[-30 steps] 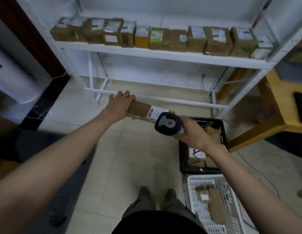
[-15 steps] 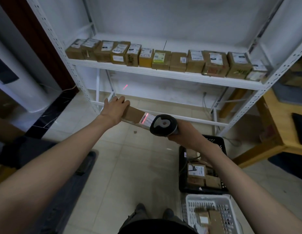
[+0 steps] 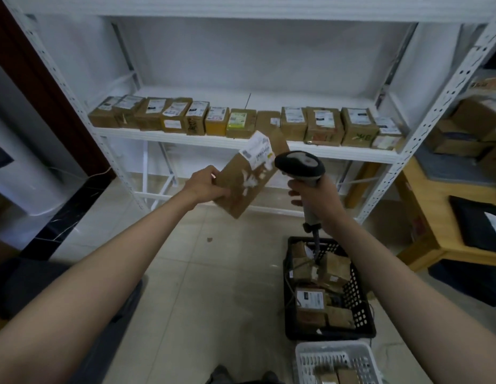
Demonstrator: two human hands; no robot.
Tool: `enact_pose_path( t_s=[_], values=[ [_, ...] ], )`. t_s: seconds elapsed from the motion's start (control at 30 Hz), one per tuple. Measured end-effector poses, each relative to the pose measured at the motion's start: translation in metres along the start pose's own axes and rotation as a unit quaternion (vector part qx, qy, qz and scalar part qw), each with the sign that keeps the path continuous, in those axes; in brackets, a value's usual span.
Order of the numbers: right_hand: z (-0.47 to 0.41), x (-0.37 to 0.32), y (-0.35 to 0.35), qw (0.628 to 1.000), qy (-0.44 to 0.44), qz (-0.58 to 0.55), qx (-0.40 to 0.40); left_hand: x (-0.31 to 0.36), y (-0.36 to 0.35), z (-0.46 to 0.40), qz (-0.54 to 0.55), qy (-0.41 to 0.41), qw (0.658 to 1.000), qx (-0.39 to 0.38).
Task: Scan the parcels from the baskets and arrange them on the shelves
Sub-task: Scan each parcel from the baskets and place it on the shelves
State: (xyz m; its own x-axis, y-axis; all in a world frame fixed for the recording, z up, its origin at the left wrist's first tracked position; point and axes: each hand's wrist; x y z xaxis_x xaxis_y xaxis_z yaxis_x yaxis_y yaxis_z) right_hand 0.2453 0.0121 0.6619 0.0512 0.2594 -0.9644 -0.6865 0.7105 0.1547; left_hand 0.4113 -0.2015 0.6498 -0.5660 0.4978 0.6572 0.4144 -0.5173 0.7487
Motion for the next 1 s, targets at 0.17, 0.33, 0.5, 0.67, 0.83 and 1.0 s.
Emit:
enact_pose_path(
  t_s=[0.17,0.33,0.5,0.67,0.83,1.0],
  values=[
    [-0.027,-0.038,0.025,0.997,0.051,-0.046,0.030,0.051,-0.006,-0.021,0.202,0.020,0.979,-0.002],
    [-0.046,-0.081,0.039,0.992,0.097,-0.070,0.050,0.101,0.004,-0.040,0.325,0.003,0.945,-0.016],
    [-0.064,-0.120,0.047,0.988,0.105,-0.107,0.040,0.157,0.028,-0.063,0.409,-0.021,0.912,0.006],
    [-0.089,-0.164,0.052,0.982,0.141,-0.114,0.061,0.205,0.063,-0.092,0.395,-0.063,0.916,0.039],
    [-0.124,-0.212,0.054,0.976,0.172,-0.109,0.075,0.230,0.098,-0.131,0.414,-0.105,0.900,0.086],
    [-0.171,-0.254,0.045,0.968,0.207,-0.112,0.084,0.252,0.127,-0.190,0.395,-0.142,0.900,0.121]
  ],
)
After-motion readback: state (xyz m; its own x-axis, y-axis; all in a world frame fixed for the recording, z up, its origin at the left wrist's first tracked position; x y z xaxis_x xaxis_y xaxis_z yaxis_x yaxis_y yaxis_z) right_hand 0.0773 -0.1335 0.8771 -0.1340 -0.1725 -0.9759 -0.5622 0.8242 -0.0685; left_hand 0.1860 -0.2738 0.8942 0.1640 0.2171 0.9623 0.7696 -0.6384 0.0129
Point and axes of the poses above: each hand's wrist, its own z-axis away from the middle knuckle, its own y-axis out of the back of the hand, x = y × z, and after that the axes turned 8 degrees about -y, right-handed
